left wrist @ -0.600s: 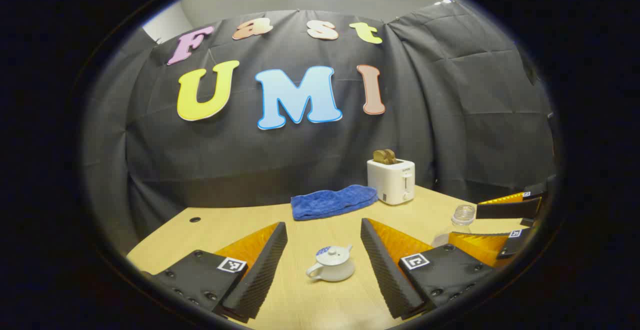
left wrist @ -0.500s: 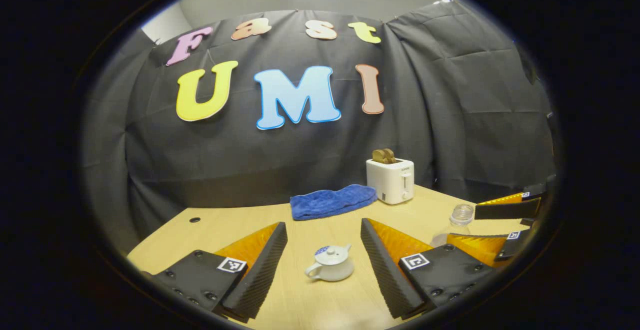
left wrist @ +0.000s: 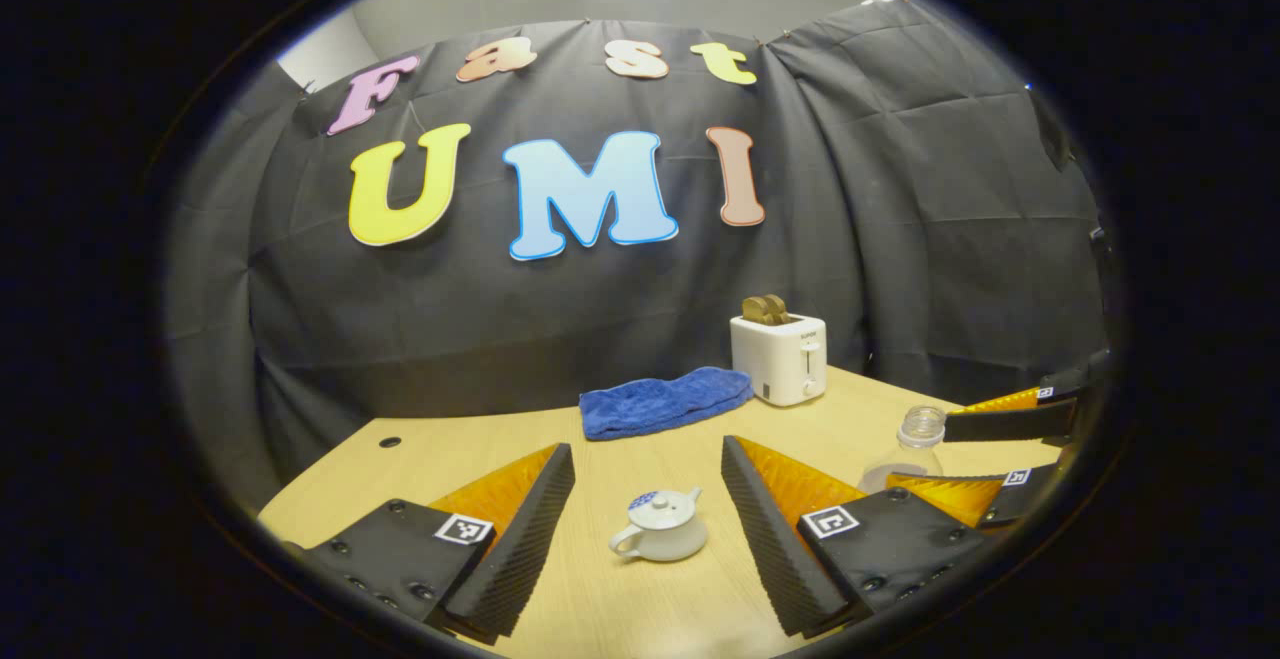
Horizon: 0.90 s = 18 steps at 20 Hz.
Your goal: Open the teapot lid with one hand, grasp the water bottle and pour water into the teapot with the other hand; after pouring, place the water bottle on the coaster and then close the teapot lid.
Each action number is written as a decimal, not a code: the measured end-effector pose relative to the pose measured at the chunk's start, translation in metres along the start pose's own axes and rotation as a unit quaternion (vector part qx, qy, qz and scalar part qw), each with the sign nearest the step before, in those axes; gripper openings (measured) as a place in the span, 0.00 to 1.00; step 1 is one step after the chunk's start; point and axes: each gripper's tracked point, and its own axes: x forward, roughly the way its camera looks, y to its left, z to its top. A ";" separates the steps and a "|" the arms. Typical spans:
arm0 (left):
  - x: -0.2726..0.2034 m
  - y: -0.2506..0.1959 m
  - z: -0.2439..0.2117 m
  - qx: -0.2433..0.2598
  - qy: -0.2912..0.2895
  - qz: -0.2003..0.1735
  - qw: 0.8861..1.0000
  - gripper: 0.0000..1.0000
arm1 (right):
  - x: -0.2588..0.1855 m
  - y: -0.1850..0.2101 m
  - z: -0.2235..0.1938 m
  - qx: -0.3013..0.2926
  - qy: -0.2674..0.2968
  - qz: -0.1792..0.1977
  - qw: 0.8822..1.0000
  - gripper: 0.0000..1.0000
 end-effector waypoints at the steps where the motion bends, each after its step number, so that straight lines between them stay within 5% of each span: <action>1: 0.001 0.001 0.001 0.000 0.000 0.000 1.000 1.00 | 0.001 0.000 -0.001 0.000 0.001 0.000 1.000 0.95; 18: 0.073 -0.012 -0.053 -0.018 0.025 -0.038 0.999 1.00 | 0.036 0.000 -0.054 0.022 0.048 -0.006 0.999 0.95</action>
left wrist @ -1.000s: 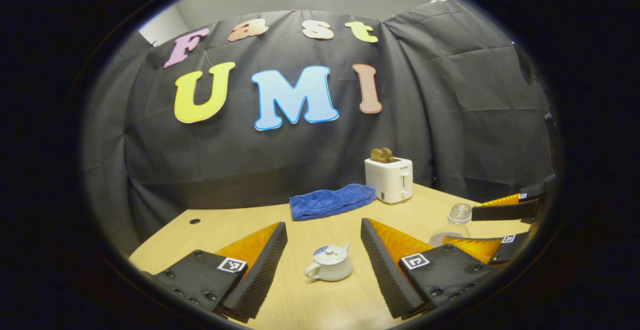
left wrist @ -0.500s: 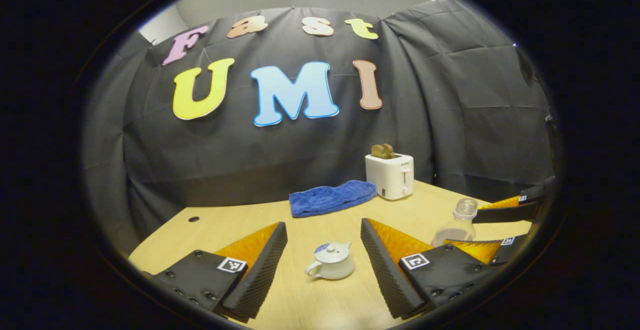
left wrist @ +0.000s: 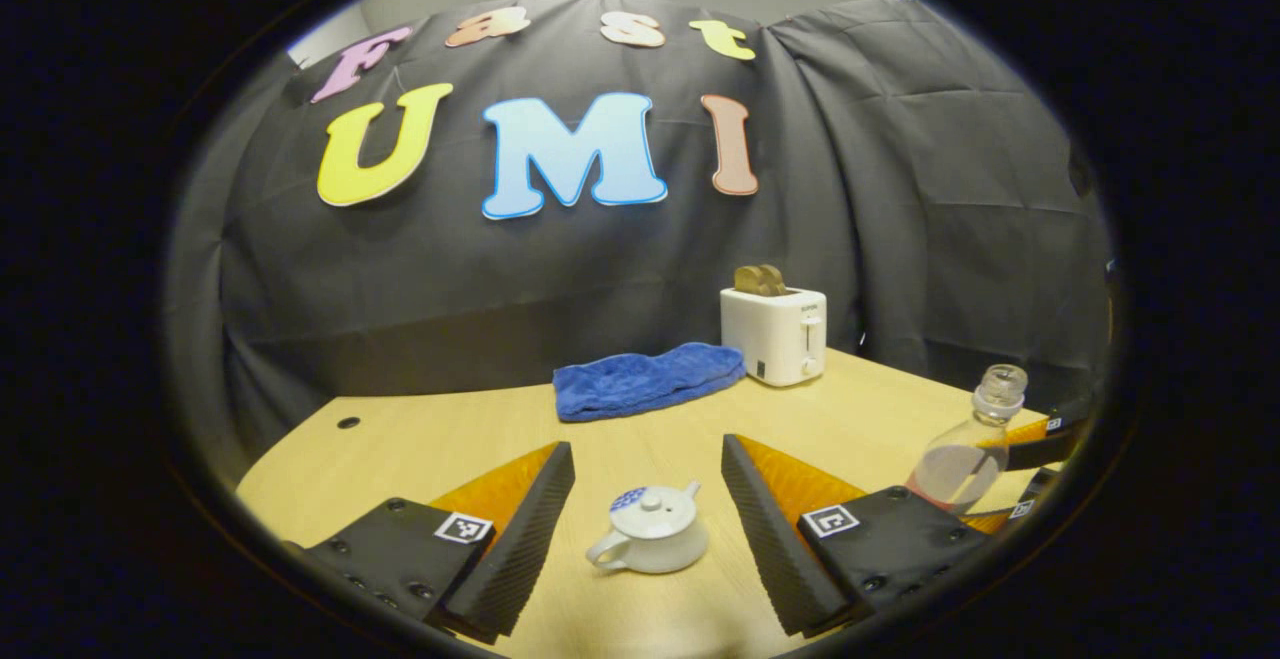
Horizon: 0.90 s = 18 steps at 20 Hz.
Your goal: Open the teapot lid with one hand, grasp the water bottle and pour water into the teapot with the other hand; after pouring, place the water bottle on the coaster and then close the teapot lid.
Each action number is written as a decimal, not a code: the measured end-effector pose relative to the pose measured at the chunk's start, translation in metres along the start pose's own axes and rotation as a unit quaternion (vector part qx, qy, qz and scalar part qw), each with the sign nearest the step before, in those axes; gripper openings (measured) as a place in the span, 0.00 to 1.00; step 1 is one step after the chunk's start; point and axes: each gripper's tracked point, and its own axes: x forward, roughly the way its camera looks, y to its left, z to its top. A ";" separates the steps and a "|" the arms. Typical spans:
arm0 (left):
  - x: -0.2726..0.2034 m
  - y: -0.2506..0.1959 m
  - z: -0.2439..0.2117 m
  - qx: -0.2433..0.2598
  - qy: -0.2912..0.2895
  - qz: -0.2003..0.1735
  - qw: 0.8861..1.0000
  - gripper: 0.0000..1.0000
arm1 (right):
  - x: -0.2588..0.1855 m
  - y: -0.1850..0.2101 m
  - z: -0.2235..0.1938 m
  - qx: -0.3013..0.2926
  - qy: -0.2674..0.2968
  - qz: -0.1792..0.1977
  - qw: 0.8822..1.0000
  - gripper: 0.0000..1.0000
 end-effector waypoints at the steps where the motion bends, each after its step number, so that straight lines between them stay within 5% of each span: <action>1: 0.006 -0.002 -0.004 0.002 0.003 -0.004 1.000 1.00 | 0.004 0.000 -0.004 0.002 0.001 -0.001 1.000 0.95; 8: 0.040 -0.005 -0.035 0.000 0.018 -0.017 1.000 1.00 | 0.017 0.004 -0.021 0.007 0.018 -0.004 1.000 0.95; 18: 0.054 -0.011 -0.057 -0.015 0.025 -0.026 0.999 0.78 | 0.027 0.002 -0.033 0.013 0.029 -0.015 0.999 0.95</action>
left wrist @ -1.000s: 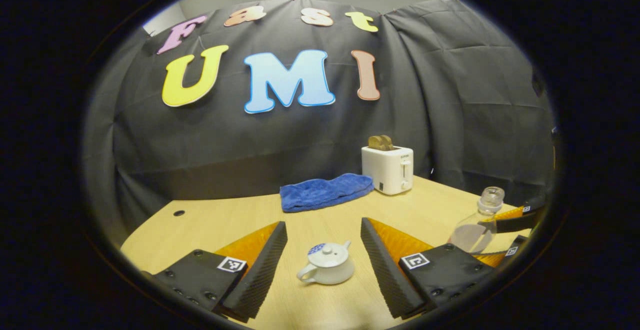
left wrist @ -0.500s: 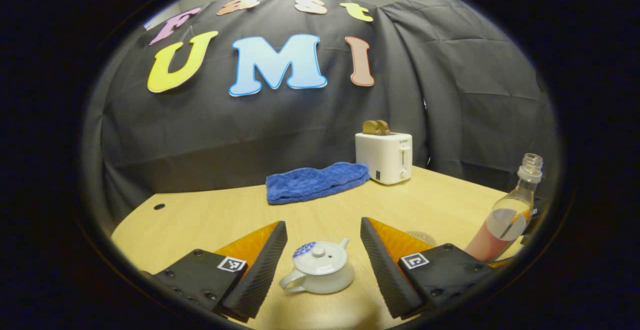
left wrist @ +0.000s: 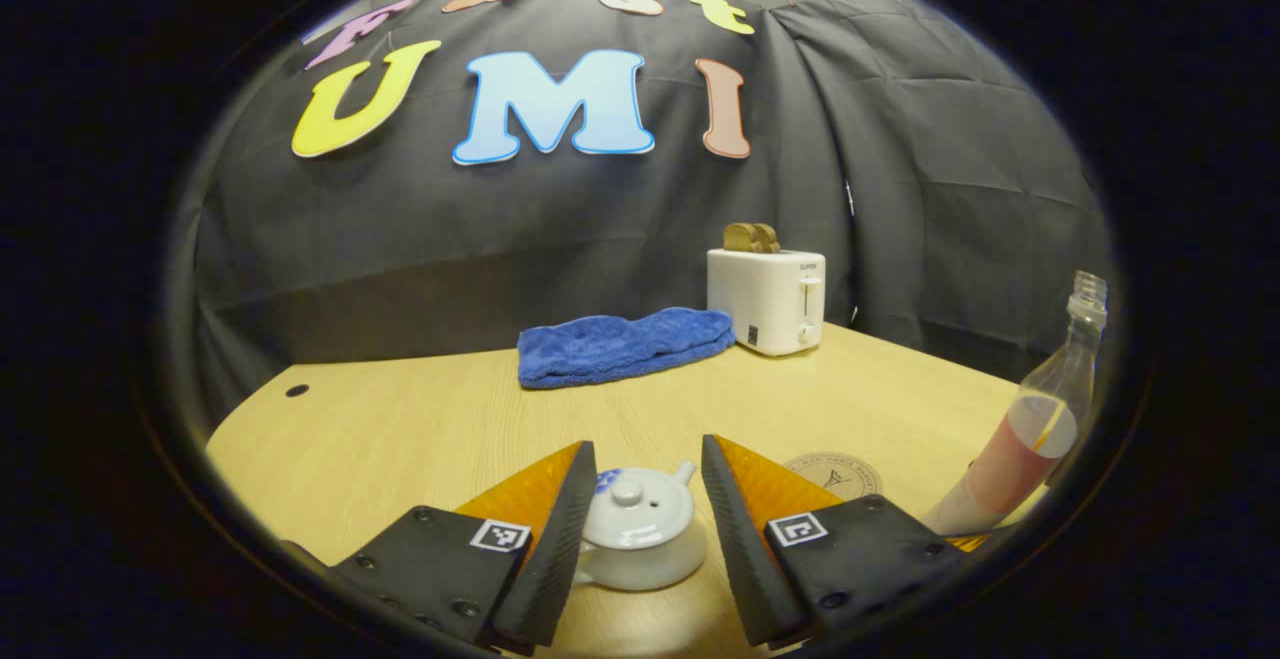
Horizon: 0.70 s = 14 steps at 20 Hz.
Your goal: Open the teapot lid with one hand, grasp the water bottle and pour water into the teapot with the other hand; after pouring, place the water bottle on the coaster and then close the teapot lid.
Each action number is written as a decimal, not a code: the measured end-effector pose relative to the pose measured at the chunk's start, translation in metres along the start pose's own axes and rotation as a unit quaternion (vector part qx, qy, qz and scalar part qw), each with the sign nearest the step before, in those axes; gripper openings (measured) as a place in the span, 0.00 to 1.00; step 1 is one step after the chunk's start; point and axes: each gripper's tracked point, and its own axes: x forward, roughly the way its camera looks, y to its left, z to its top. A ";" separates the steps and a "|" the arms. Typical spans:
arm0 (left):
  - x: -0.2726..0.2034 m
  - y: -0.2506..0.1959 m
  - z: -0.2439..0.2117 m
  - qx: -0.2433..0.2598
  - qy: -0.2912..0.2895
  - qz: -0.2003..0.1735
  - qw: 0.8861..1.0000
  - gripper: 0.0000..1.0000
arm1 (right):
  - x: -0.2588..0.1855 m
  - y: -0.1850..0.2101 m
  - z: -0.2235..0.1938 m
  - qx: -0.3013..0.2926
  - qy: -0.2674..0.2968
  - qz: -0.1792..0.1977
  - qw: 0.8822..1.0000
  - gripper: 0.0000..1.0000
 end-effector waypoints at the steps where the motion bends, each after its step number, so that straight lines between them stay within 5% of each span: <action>1: 0.002 0.001 0.003 0.000 -0.005 0.002 1.000 0.77 | 0.002 0.000 -0.001 0.000 -0.002 -0.001 1.000 0.88; 10: 0.000 0.004 0.000 0.010 -0.019 0.029 0.999 0.58 | 0.009 0.000 -0.009 -0.003 0.009 0.008 1.000 0.78; 14: 0.001 0.005 -0.003 0.017 -0.025 0.033 0.999 0.34 | 0.012 -0.001 -0.010 -0.001 0.006 0.013 1.000 0.78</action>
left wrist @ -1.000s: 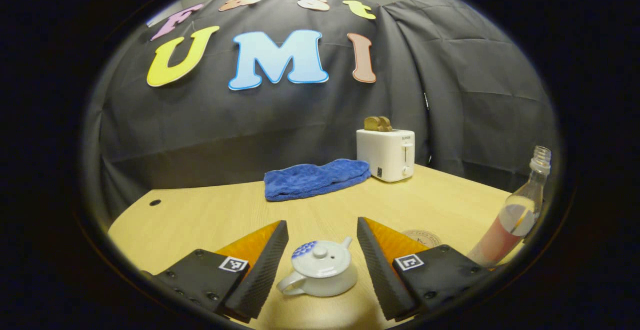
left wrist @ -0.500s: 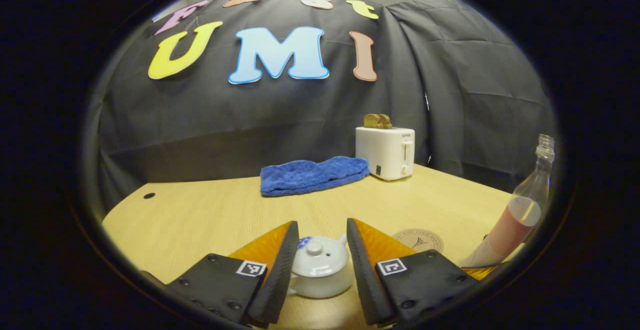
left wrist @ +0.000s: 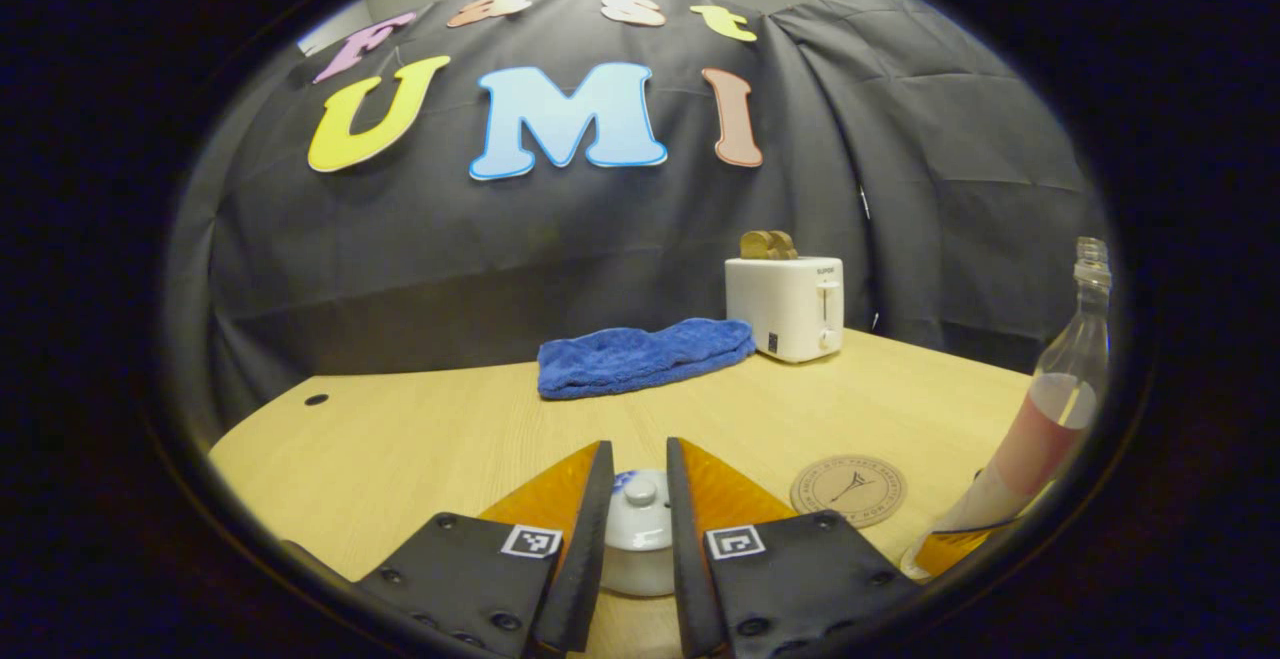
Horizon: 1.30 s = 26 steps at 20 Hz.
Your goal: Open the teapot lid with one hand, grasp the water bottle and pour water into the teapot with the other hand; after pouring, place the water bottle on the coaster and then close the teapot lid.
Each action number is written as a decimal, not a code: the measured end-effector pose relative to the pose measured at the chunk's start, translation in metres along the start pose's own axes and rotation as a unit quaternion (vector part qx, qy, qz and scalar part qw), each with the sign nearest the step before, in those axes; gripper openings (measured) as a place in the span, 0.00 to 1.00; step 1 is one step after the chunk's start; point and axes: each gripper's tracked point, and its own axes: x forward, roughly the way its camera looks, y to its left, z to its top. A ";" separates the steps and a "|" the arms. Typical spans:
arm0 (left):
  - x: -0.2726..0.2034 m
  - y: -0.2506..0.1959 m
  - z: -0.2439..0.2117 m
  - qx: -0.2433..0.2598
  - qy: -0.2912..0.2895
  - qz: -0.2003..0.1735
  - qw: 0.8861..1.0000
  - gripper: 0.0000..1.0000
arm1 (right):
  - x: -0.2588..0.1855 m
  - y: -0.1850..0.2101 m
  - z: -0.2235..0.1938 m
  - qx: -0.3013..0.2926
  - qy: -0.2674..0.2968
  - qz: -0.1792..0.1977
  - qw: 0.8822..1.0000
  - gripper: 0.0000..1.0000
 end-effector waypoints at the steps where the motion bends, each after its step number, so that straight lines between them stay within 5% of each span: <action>1: 0.000 0.000 0.000 0.002 -0.001 0.001 1.000 0.39 | 0.001 0.000 -0.001 0.003 0.000 0.001 1.000 0.78; 11: 0.002 0.004 0.003 0.026 -0.003 0.019 0.999 0.12 | 0.008 -0.003 -0.008 -0.006 0.031 -0.004 1.000 0.76; 26: -0.002 0.011 0.019 -0.020 0.008 0.010 1.000 0.08 | 0.003 -0.021 0.008 -0.071 0.085 -0.029 0.993 0.74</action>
